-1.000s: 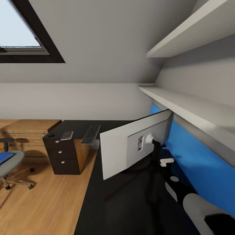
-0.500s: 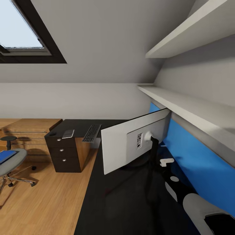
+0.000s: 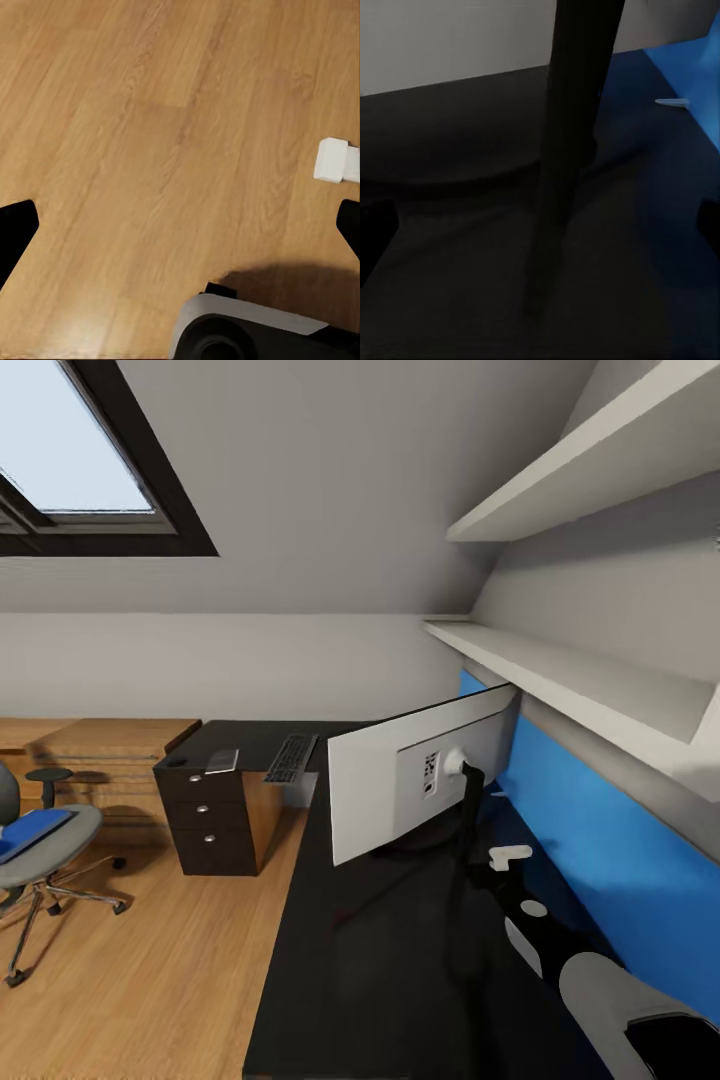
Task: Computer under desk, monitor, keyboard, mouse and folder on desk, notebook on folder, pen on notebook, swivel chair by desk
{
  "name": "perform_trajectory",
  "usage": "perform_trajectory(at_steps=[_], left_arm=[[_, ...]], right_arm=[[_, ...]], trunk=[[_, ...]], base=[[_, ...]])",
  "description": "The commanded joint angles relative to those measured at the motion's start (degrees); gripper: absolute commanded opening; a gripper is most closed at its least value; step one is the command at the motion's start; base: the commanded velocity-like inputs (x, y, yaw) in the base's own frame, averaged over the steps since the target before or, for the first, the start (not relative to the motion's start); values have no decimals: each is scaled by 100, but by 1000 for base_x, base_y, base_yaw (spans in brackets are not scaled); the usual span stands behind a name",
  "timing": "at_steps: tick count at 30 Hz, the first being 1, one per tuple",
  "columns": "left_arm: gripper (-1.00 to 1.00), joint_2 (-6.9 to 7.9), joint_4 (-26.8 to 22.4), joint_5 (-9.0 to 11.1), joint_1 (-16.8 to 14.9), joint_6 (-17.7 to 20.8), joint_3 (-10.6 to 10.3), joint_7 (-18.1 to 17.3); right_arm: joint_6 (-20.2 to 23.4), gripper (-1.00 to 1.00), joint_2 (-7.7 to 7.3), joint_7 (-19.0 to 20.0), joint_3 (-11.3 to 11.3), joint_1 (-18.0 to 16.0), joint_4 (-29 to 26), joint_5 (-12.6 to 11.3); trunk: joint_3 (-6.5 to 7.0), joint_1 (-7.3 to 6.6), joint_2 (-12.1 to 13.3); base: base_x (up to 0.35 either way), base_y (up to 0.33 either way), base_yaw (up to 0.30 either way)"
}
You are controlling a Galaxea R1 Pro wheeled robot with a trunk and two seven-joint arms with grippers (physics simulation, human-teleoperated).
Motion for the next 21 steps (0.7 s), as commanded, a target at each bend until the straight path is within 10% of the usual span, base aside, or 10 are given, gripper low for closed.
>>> perform_trajectory(at_steps=[1, 10, 12, 21], left_arm=[[100, 1, -11, 33, 2, -2, -23, 37], [100, 71, -44, 76, 2, 999, 143, 17], [100, 104, -81, 76, 2, 1251, 159, 18], [100, 165, -679, 135, 2, 1295, 173, 64]], right_arm=[[-21, 100, -2, 8, 39, -5, 4, -60], [-25, 100, 1, 16, 41, -3, -84, -106], [675, 100, 5, -58, 32, 731, -1744, -199], [3321, 100, 19, -1114, 50, 1761, -4845, -957]], trunk=[[-6, -3, -5], [-6, -3, -5], [-6, -3, -5], [-6, -3, -5]], base=[[-319, 173, 0], [-318, 179, 0], [-157, 56, 0], [-43, 15, 0]])
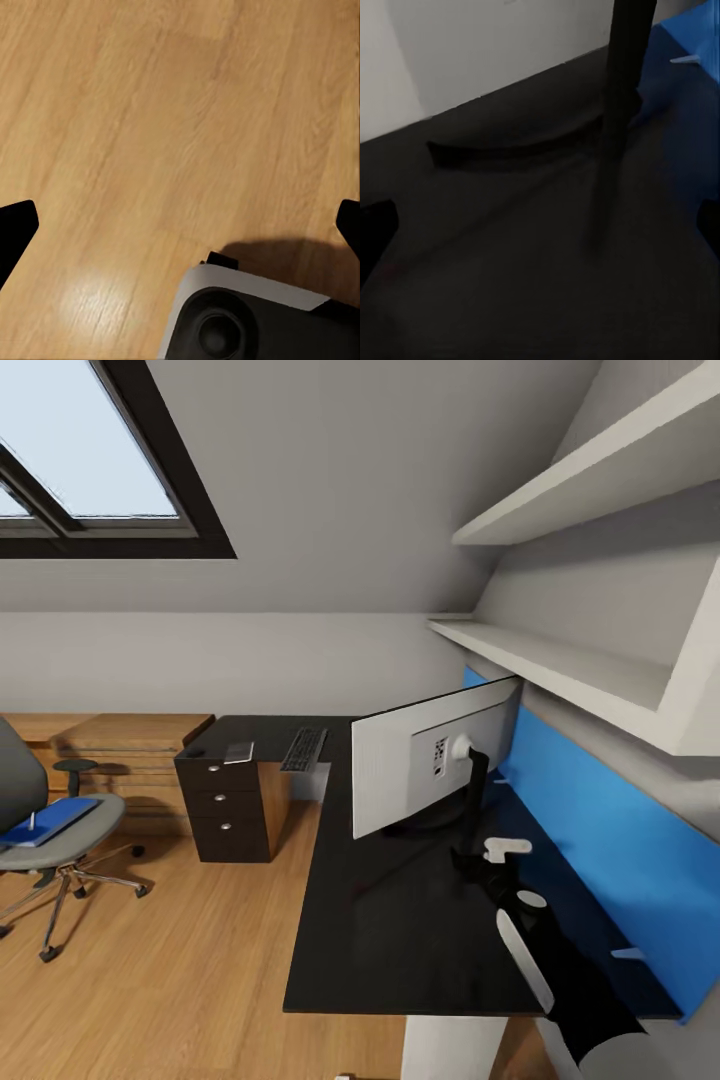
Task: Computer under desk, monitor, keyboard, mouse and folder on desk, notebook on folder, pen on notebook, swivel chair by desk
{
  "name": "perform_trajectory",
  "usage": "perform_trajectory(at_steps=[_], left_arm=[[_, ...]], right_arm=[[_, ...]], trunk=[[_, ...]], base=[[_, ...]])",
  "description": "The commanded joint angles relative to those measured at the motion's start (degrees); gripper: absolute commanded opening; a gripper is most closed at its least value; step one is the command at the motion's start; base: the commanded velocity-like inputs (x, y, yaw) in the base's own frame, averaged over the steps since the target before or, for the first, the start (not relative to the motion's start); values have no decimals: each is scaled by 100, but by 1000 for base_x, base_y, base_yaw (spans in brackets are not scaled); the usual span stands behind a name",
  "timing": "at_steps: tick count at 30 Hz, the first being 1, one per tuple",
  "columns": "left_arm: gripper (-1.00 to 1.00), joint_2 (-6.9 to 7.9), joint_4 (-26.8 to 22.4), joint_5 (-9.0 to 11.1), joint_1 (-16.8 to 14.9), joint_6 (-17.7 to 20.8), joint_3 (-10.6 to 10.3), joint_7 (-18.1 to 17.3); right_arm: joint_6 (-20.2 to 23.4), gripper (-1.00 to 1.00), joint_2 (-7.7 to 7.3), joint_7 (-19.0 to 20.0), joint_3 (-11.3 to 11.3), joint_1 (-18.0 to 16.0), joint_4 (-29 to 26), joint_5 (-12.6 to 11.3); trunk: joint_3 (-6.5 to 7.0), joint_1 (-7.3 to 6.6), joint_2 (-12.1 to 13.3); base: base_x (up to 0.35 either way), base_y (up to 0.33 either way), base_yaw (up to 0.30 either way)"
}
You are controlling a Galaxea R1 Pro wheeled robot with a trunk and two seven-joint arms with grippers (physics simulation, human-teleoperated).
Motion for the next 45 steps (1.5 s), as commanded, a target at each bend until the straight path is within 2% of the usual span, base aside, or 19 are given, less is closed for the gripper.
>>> perform_trajectory(at_steps=[1, 4, 5, 10, 11, 12, 14, 15, 16, 21, 22, 24, 25, 27, 31, 36, 40, 43, 45], left_arm=[[100, 9, -115, 50, 2, 10, -40, 51], [100, 32, -419, 135, 5, 112, -39, 61], [100, 70, -632, 186, 7, 235, -38, 86], [100, 238, -1240, 254, -1, 848, -34, 240], [100, 379, -1843, 288, -146, 1968, -18, 377], [100, 438, -2138, 334, -460, 2810, 118, 414], [100, 452, -2213, 356, -658, 3132, 225, 423], [100, 463, -2262, 373, -858, 3393, 344, 429], [100, 467, -2303, 390, -1105, 3661, 552, 423], [100, 466, -2295, 397, -1319, 3858, 951, 391], [100, 488, -2143, 396, -1356, 3879, 1044, 381], [100, 521, -2010, 391, -1370, 3870, 1082, 372], [100, 564, -1912, 387, -1379, 3833, 1109, 368], [100, 640, -1826, 384, -1387, 3746, 1126, 364], [100, 686, -1756, 389, -1392, 3588, 1136, 365], [100, 696, -1716, 397, -1395, 3273, 1135, 365], [100, 694, -1708, 398, -1395, 3203, 1133, 365], [100, 693, -1702, 399, -1395, 3180, 1133, 365], [100, 688, -1698, 399, -1395, 3165, 1132, 365]], right_arm=[[132, 100, 7, -153, 40, 25, -114, -136], [342, 100, 167, -408, 96, 75, -292, -281], [424, 100, 354, -591, 119, 90, -346, -327], [525, 100, 775, -1121, 131, 63, -297, -385], [558, 100, 982, -1557, 163, -79, -220, -419], [573, 100, 1193, -1745, 187, -266, -102, -423], [585, 100, 1314, -1808, 191, -421, 43, -424], [626, 100, 1413, -1850, 192, -600, 209, -435], [773, 100, 1503, -1880, 193, -838, 409, -466], [941, 100, 1558, -1879, 202, -1041, 625, -571], [898, 100, 1558, -1871, 257, -1071, 761, -573], [831, 100, 1558, -1870, 346, -1076, 824, -555], [747, 100, 1558, -1877, 464, -1065, 862, -525], [619, 100, 1540, -1890, 621, -1040, 894, -482], [480, 100, 1513, -1897, 767, -1010, 918, -435], [402, 100, 1505, -1906, 1097, -978, 926, -391], [269, 100, 1502, -1917, 1343, -943, 923, -352], [47, 100, 1500, -1924, 1518, -916, 925, -294], [-338, 100, 1499, -1931, 1699, -847, 930, -123]], trunk=[[-7, 1, -4], [-7, 1, -4], [-7, 1, -4], [-7, 1, -4], [-7, 1, -4], [-7, 1, -4], [-7, 1, -4], [-7, 1, -4], [-7, 1, -4], [-7, 1, -4], [-7, 1, -4], [-7, 1, -4], [-7, 1, -4], [-7, 1, -4], [-7, 1, -4], [-7, 1, -4], [-7, 1, -4], [-7, 1, -4], [-7, 1, -4]], base=[[-7, 2, 0], [-4, 2, 0], [-2, 1, 0], [-1, 0, 0], [0, 0, 0], [0, 0, 0], [0, 0, 0], [0, 0, 0], [0, 0, 0], [0, 0, 0], [0, 0, 0], [0, 0, 0], [0, 0, 0], [0, 0, 0], [0, 2, 0], [0, 148, 0], [0, 254, 0], [2, 279, 0], [57, 277, 0]])
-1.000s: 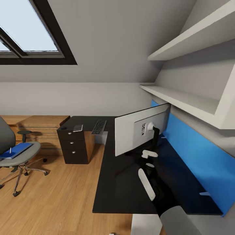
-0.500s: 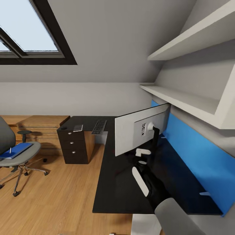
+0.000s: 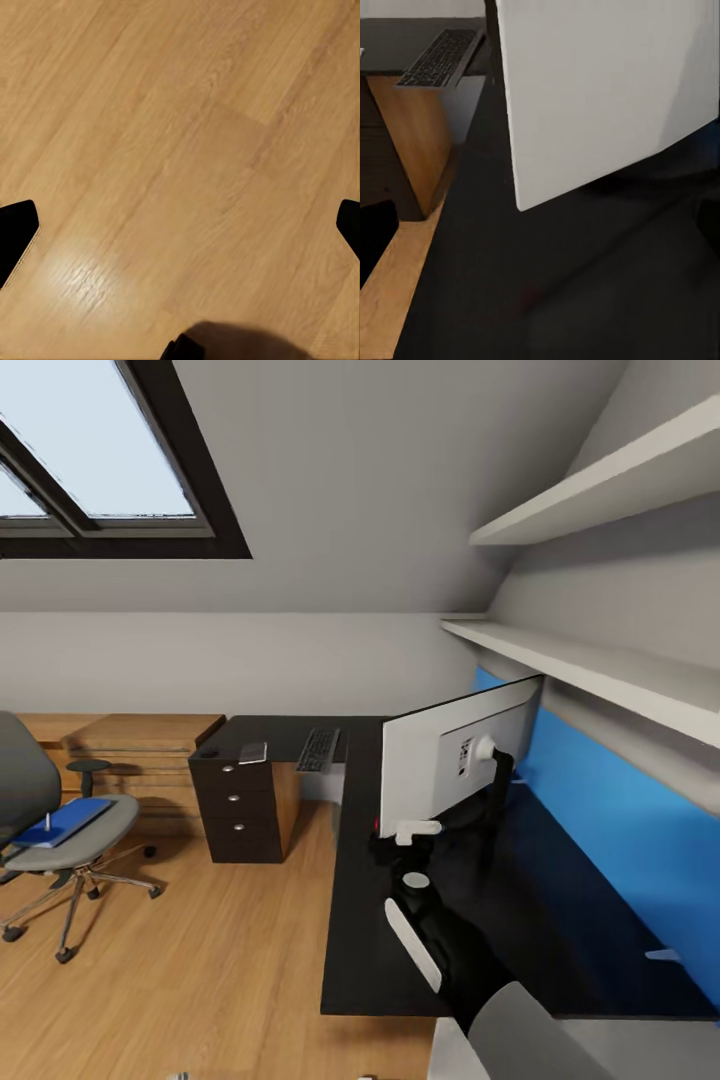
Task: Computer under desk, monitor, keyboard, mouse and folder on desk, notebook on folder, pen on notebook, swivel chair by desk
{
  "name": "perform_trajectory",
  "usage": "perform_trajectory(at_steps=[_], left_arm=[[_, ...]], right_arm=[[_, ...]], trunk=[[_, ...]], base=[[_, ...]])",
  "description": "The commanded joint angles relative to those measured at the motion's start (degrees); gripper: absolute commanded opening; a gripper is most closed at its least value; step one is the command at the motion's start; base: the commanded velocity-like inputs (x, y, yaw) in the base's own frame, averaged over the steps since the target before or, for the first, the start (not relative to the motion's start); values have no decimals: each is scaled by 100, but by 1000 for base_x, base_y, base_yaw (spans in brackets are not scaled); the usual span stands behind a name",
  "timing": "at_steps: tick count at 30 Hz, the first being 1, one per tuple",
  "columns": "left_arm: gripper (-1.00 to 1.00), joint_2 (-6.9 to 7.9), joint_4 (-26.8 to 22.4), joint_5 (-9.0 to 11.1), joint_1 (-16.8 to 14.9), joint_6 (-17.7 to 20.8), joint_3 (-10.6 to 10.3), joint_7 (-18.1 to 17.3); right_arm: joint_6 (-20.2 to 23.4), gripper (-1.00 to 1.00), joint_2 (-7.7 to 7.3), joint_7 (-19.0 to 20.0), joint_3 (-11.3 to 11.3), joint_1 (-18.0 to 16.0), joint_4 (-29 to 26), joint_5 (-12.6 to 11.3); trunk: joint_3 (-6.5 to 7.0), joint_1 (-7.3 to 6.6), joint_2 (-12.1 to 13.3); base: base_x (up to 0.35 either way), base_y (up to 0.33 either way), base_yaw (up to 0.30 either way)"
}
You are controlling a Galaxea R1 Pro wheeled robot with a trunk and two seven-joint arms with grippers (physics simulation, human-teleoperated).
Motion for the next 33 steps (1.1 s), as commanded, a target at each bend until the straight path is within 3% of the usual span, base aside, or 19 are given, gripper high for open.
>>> perform_trajectory(at_steps=[1, 3, 8, 22, 33], left_arm=[[100, 4, 0, 58, -4, -31, -48, 31], [100, -6, 23, 51, -4, -39, -48, 32], [100, -12, 130, 21, -4, -44, -50, 31], [100, -33, 168, 16, -4, -169, -57, 31], [100, -89, 185, 22, -4, -245, -57, 31]], right_arm=[[-165, 100, -1, -50, 75, 43, -5, 103], [-419, 100, 5, -109, 135, 104, 14, 373], [-707, 100, 26, -498, 164, 138, 105, 569], [-1846, 100, 24, -1480, 138, 147, 369, 611], [-2227, 100, 24, -1638, 134, 147, 570, 601]], trunk=[[-8, 1, -5], [-8, 1, -5], [-8, 1, -5], [-8, 1, -5], [-8, 1, -5]], base=[[134, 255, 0], [196, 221, 0], [278, 142, 0], [165, 34, 0], [171, 1, 0]])
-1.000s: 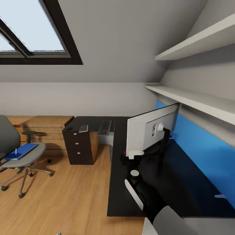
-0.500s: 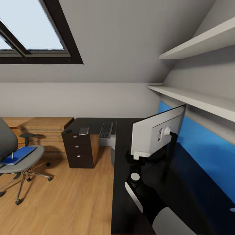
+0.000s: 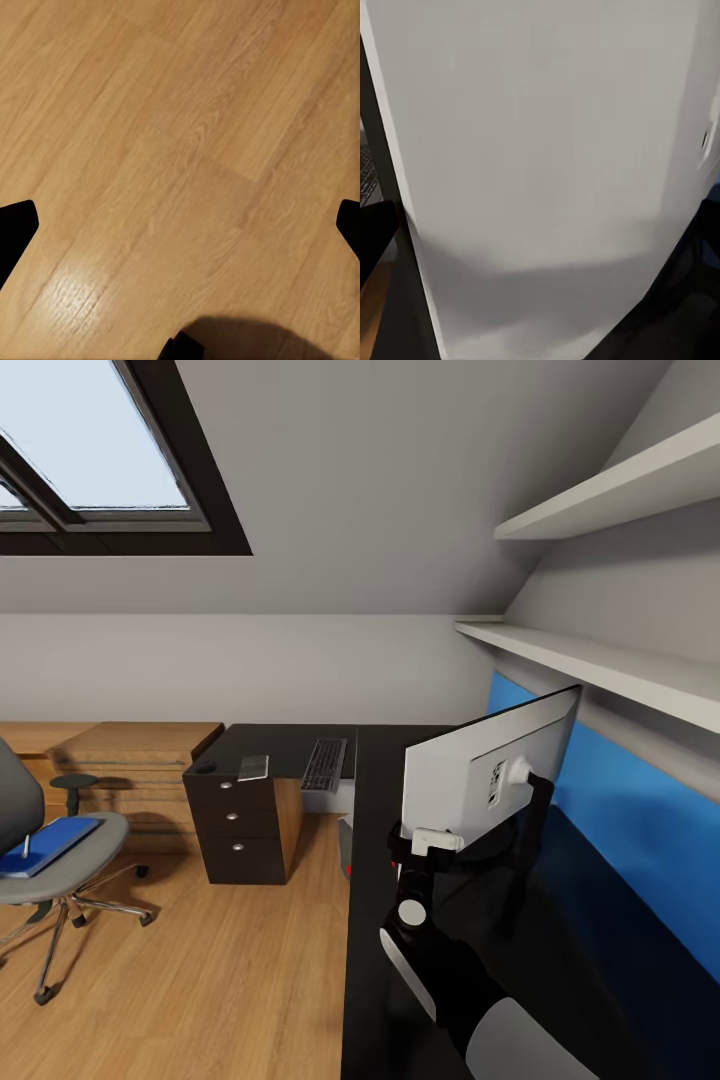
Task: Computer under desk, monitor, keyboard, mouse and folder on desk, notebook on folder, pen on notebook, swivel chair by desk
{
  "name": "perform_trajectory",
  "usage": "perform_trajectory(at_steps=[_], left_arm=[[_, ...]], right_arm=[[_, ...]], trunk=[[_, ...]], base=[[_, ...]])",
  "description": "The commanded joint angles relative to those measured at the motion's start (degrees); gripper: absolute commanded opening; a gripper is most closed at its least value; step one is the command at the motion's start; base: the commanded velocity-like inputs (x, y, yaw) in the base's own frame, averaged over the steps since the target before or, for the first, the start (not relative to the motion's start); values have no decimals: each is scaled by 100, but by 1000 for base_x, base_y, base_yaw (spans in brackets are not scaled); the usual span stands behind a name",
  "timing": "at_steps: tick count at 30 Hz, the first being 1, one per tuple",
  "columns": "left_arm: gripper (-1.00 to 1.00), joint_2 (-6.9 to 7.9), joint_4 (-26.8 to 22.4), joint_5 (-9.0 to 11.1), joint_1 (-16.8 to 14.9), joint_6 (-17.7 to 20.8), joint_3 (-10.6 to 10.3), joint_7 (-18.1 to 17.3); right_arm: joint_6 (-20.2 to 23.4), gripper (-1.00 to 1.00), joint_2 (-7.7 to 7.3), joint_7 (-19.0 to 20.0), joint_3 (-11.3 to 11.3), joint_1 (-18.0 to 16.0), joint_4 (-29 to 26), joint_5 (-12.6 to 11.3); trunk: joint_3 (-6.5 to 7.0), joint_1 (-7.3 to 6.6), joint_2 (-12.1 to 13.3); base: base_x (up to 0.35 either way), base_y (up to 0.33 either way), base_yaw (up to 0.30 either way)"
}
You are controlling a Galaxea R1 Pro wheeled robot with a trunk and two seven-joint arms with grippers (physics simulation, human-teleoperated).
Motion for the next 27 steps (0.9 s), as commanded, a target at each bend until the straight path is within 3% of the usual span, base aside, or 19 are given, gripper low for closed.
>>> perform_trajectory(at_steps=[1, 27], left_arm=[[100, 3, 0, 59, -2, -27, -47, 33], [100, -1, 6, 65, -2, -29, -47, 32]], right_arm=[[-73, 100, -7, -37, -176, -8, 8, -105], [-65, 100, -16, -52, -186, -8, 5, -114]], trunk=[[-8, 1, -4], [-8, 1, -4]], base=[[24, 0, 0], [-21, 27, 0]])
